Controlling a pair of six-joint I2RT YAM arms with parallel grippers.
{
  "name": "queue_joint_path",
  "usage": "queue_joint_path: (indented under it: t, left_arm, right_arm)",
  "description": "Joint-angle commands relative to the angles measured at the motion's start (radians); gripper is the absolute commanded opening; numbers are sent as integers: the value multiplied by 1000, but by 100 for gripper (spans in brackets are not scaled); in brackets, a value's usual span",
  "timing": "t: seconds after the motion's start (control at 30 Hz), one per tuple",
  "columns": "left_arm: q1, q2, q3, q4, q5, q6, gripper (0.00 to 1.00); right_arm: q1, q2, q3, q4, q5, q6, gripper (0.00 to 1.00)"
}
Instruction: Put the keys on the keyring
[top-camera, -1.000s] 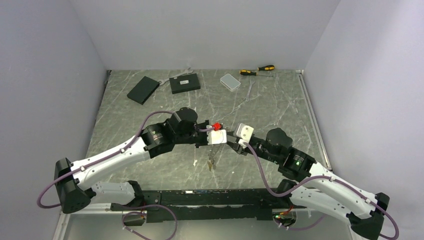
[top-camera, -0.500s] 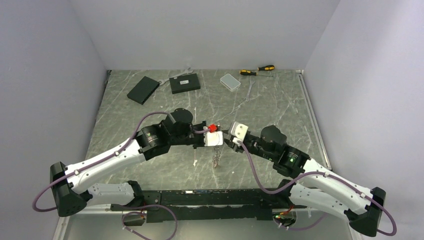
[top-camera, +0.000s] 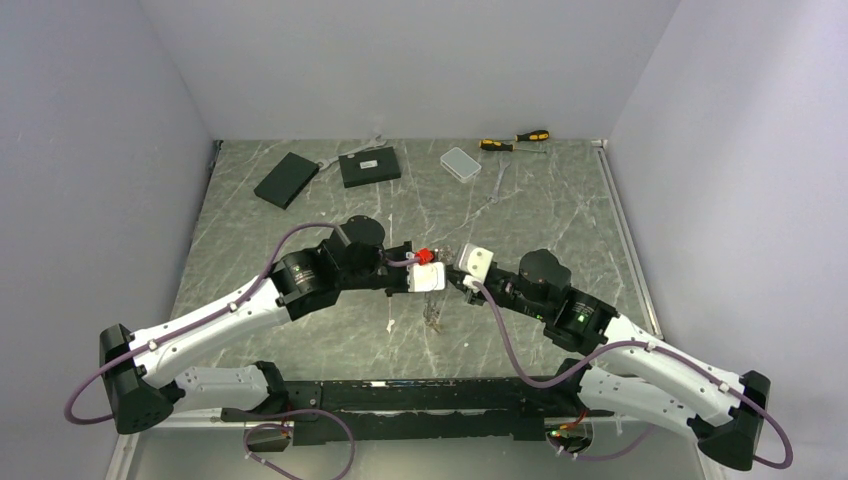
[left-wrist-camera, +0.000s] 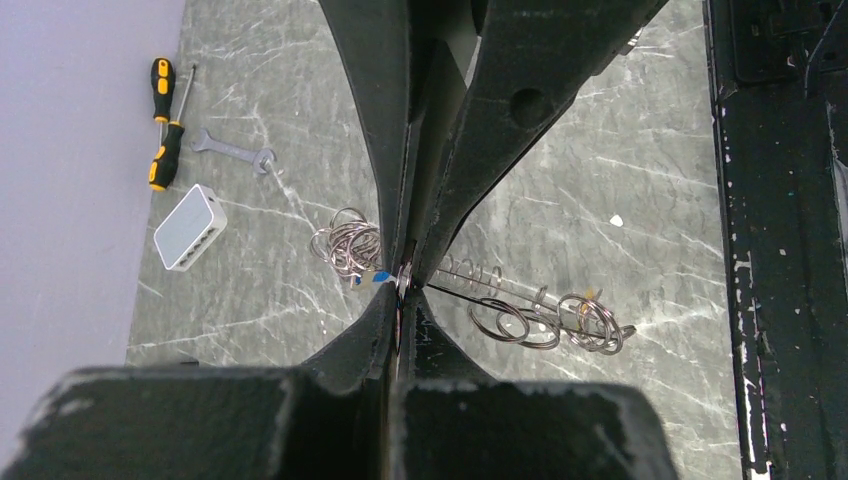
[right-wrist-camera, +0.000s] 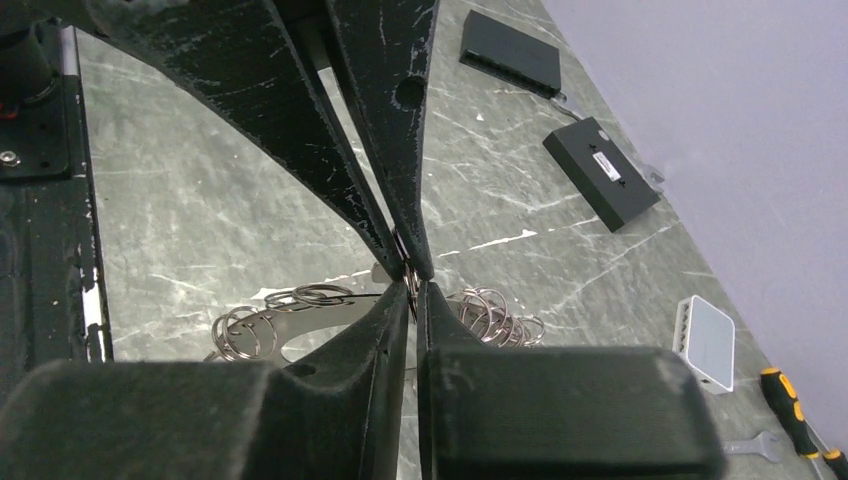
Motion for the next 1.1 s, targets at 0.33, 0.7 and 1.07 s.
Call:
queue_joint_path:
  t: [0.33,0.7,1.07]
  left_arm:
    - [-2,-26,27,26,24,4,13]
    - [-1,-116,-2,-29,-8,20,34]
    - [0,-155,-44,56,123,-26,43]
  right_arm:
    - [1,-27,36,57,-102,20,0]
    - [1,-82,40,62,-129,55,0]
    - [1,-104,61,57,-155,79,0]
